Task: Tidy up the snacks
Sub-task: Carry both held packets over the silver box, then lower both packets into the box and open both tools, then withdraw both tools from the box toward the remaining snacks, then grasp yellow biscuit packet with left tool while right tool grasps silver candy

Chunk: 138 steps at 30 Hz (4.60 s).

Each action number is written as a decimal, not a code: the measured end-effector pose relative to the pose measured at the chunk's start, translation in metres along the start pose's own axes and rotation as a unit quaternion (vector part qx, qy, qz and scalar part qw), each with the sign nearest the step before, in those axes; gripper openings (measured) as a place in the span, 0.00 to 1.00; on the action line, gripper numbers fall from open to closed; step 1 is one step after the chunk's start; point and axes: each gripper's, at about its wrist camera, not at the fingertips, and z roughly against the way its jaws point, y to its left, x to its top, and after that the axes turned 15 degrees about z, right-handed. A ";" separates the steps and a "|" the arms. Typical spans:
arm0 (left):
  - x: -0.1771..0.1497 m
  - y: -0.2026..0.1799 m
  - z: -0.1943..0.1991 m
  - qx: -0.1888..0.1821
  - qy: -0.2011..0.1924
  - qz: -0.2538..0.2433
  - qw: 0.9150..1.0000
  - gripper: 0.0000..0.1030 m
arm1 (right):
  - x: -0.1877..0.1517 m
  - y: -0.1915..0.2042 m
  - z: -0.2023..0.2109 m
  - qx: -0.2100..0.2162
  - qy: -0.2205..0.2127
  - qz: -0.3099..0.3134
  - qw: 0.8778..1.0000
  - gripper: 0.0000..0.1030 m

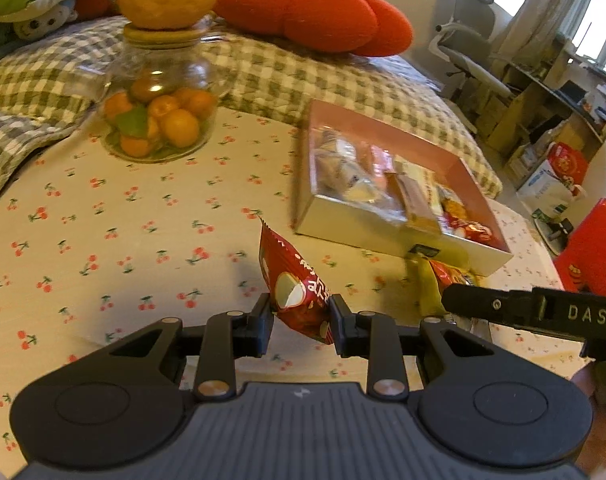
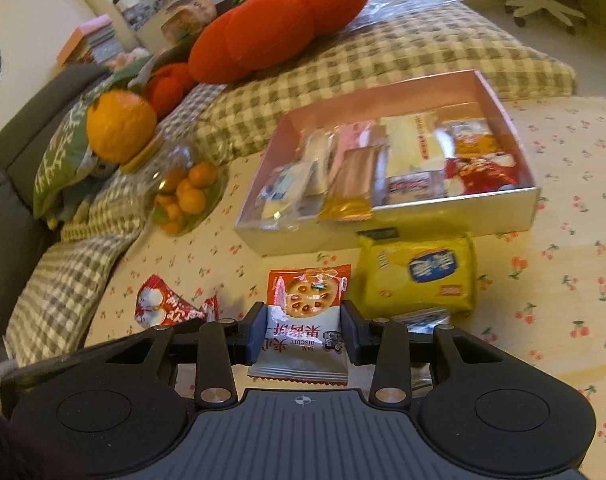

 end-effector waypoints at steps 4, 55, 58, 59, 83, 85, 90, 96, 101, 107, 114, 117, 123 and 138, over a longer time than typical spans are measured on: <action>0.000 -0.012 -0.002 -0.009 0.002 -0.003 1.000 0.26 | 0.002 -0.015 0.009 -0.009 -0.009 -0.016 1.000 0.37; 0.045 -0.084 -0.110 0.006 -0.023 -0.052 0.998 0.27 | 0.054 -0.135 -0.029 -0.041 -0.080 -0.135 0.987 0.40; 0.044 -0.085 -0.111 0.006 -0.023 -0.056 0.998 0.32 | 0.054 -0.139 -0.033 -0.044 -0.078 -0.144 0.985 0.49; 0.044 -0.085 -0.111 0.006 -0.022 -0.057 0.998 0.35 | 0.053 -0.140 -0.032 -0.042 -0.080 -0.148 0.985 0.53; 0.017 -0.093 -0.060 -0.009 -0.016 -0.068 0.997 0.87 | 0.042 -0.112 0.019 -0.067 -0.059 -0.114 0.989 0.86; 0.013 -0.094 -0.055 -0.006 -0.015 -0.070 0.997 0.88 | 0.038 -0.109 0.023 -0.073 -0.052 -0.109 0.990 0.87; -0.002 -0.095 -0.042 0.011 -0.008 -0.077 0.997 0.92 | 0.027 -0.099 0.033 -0.081 -0.031 -0.097 0.991 0.87; -0.020 -0.093 -0.033 0.031 0.001 -0.078 0.996 0.95 | 0.011 -0.085 0.041 -0.083 -0.013 -0.065 0.994 0.87; -0.036 -0.092 -0.031 0.037 -0.002 -0.082 0.996 0.96 | -0.004 -0.078 0.042 -0.093 0.009 -0.041 0.995 0.88; -0.047 -0.092 -0.036 0.051 0.024 -0.100 0.993 0.96 | -0.015 -0.072 0.043 -0.099 0.026 -0.003 0.995 0.88; -0.055 -0.087 -0.038 0.059 0.032 -0.123 0.990 0.96 | -0.024 -0.066 0.031 -0.099 0.042 0.026 0.994 0.88; -0.056 -0.085 -0.037 0.061 0.033 -0.132 0.989 0.96 | -0.026 -0.058 0.024 -0.099 0.048 0.047 0.993 0.88; -0.053 -0.078 -0.037 0.067 0.041 -0.139 0.987 0.96 | -0.028 -0.045 0.008 -0.095 0.063 0.065 0.991 0.86; -0.048 -0.058 -0.036 0.079 0.050 -0.138 0.986 0.95 | -0.027 -0.022 -0.018 -0.133 0.088 0.118 0.980 0.24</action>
